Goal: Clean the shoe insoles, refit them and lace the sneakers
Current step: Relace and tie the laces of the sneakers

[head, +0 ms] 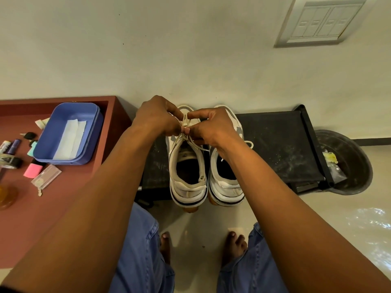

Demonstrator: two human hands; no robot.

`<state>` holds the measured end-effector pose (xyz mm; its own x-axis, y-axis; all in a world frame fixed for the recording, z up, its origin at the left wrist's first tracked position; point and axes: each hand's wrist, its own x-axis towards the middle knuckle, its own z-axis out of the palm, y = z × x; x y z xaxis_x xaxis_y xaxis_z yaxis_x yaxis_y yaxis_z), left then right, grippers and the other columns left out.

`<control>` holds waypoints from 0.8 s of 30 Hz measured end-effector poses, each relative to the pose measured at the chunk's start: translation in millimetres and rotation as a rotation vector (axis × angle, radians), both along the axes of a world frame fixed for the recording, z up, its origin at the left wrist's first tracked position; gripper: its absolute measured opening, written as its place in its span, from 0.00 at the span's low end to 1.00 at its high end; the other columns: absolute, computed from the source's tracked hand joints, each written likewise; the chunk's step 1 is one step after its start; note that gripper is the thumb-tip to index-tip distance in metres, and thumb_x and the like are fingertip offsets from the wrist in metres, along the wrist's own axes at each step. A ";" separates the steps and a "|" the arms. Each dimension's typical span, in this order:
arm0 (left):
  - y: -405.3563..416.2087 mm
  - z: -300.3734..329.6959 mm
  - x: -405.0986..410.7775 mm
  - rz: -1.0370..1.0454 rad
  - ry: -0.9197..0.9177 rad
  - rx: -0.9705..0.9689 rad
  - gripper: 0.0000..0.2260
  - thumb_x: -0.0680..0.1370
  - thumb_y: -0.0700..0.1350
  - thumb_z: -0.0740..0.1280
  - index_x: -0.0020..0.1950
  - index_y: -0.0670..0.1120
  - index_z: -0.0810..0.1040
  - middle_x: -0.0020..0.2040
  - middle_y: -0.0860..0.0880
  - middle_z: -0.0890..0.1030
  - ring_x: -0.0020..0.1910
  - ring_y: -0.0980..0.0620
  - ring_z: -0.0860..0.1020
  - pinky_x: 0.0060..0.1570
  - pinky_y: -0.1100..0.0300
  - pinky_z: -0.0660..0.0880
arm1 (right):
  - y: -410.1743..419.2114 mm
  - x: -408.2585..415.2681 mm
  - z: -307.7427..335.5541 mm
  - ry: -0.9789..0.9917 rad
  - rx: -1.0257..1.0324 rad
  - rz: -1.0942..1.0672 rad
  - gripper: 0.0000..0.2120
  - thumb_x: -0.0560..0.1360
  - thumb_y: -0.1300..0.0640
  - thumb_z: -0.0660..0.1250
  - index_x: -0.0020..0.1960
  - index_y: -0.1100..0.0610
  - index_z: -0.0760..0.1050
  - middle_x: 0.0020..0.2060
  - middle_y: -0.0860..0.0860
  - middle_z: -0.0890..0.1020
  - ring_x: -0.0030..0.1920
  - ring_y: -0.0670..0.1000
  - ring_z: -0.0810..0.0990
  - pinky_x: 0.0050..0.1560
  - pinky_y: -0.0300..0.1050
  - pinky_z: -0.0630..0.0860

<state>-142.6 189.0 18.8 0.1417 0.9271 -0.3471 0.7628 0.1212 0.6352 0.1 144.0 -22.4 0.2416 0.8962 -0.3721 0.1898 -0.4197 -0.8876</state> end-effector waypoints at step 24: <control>-1.5 5.3 -0.2 -0.039 0.043 0.049 0.14 0.67 0.40 0.82 0.47 0.55 0.86 0.51 0.48 0.85 0.48 0.48 0.84 0.55 0.49 0.83 | -8.8 1.1 19.0 0.070 -0.028 0.035 0.21 0.69 0.65 0.79 0.60 0.53 0.83 0.47 0.57 0.86 0.45 0.57 0.87 0.48 0.54 0.85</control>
<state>-142.8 187.5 24.1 0.1639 0.9371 -0.3082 0.7931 0.0605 0.6060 1.3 135.2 -3.4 0.1825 0.8926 -0.4123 0.1424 -0.4389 -0.8872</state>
